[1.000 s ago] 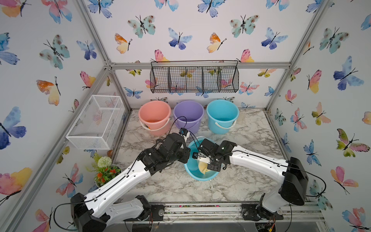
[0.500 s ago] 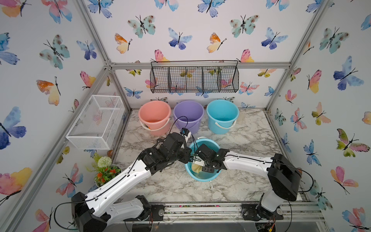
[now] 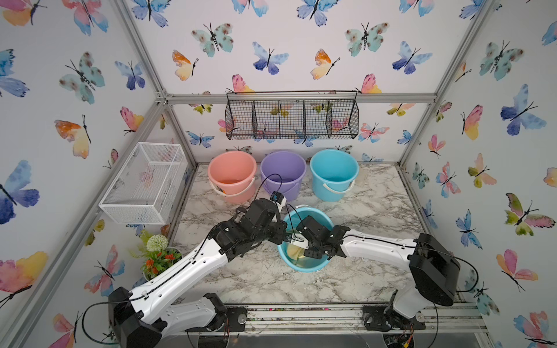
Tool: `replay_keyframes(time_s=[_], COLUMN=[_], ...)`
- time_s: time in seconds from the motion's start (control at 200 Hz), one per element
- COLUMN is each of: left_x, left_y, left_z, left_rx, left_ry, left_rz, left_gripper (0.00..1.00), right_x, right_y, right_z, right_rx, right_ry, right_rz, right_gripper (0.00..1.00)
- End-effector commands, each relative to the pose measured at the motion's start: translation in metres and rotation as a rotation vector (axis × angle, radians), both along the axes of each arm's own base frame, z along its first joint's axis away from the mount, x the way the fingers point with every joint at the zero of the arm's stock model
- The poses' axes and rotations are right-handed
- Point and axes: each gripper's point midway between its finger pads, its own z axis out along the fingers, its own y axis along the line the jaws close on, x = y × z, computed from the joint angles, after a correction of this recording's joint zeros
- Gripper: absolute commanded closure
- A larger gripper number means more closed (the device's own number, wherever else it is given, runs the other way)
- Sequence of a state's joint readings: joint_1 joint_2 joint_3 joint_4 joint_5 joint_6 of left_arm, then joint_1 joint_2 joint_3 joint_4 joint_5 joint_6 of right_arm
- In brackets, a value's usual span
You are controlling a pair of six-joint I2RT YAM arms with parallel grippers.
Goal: Wipe the inside of the bucket with a cloth
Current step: Wipe the dirt from the inside of the bucket.
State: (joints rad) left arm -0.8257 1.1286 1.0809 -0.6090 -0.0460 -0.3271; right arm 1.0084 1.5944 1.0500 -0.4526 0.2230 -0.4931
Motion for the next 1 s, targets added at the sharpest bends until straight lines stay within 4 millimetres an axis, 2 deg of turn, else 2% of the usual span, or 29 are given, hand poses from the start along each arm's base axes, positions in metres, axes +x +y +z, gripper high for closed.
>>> replay_keyframes(time_s=[0.0, 0.205, 0.34, 0.51, 0.696, 0.901, 0.996], left_x=[0.003, 0.004, 0.003, 0.002, 0.002, 0.001, 0.001], left_y=[0.002, 0.000, -0.001, 0.001, 0.001, 0.000, 0.000], left_z=[0.000, -0.001, -0.001, -0.001, 0.003, 0.002, 0.001], left_rx=[0.009, 0.008, 0.008, 0.014, 0.002, -0.003, -0.003], left_ry=[0.014, 0.018, 0.021, 0.021, 0.016, 0.019, 0.022], left_rz=[0.023, 0.019, 0.015, 0.016, 0.019, 0.012, 0.010], left_gripper=[1.00, 1.00, 1.00, 1.00, 1.00, 1.00, 1.00], right_x=[-0.015, -0.010, 0.006, 0.021, 0.034, 0.044, 0.044], right_y=[-0.019, -0.040, -0.054, -0.065, -0.073, -0.057, -0.046], right_z=[0.041, 0.101, 0.114, 0.107, 0.079, 0.064, 0.047], right_rx=[-0.035, -0.040, -0.101, -0.198, -0.320, -0.307, -0.294], right_ry=[0.033, -0.082, -0.222, -0.323, -0.420, -0.486, -0.469], right_rz=[0.016, -0.004, -0.009, -0.010, 0.024, 0.065, 0.111], right_gripper=[0.98, 0.98, 0.98, 0.98, 0.98, 0.98, 0.98])
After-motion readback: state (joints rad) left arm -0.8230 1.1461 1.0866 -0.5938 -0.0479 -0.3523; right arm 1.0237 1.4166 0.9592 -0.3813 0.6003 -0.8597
